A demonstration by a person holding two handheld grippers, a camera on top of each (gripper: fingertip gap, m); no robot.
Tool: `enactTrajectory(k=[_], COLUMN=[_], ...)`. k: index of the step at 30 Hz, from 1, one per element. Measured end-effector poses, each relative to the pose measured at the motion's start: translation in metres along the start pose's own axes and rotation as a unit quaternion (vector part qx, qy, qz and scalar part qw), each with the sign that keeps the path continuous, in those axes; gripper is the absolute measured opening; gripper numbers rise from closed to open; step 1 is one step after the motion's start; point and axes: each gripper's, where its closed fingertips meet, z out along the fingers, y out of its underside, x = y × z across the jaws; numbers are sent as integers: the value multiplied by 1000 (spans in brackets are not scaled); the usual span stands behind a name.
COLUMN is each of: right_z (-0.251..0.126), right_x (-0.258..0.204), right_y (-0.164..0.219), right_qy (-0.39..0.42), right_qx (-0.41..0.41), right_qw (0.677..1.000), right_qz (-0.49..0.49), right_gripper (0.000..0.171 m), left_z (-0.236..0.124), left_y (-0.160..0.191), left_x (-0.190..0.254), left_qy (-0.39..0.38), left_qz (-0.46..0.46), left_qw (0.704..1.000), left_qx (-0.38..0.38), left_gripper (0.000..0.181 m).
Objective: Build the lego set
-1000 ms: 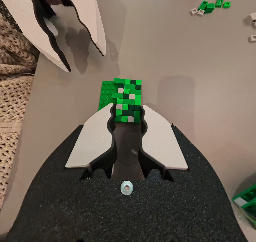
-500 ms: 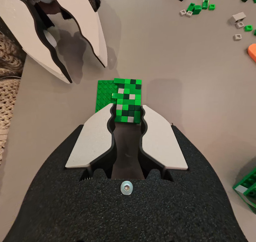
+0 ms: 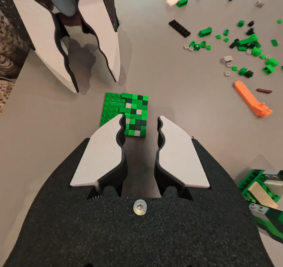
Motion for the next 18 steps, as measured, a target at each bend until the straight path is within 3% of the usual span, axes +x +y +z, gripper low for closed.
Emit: enactTrajectory(k=[9,18], right_z=[-10,-3], right_x=[-29,-51], right_y=[11,22], right_qy=[-39,-42], right_qx=[12,-34], right_qw=[998,993], right_qz=[-45,-108], right_gripper=[62,65], left_z=[-1,18], left_y=[-15,-3], left_x=[-1,-4], left_qy=[1,13], left_qz=[45,81], left_qw=[998,995], left_qx=[33,-51], left_gripper=[63,72])
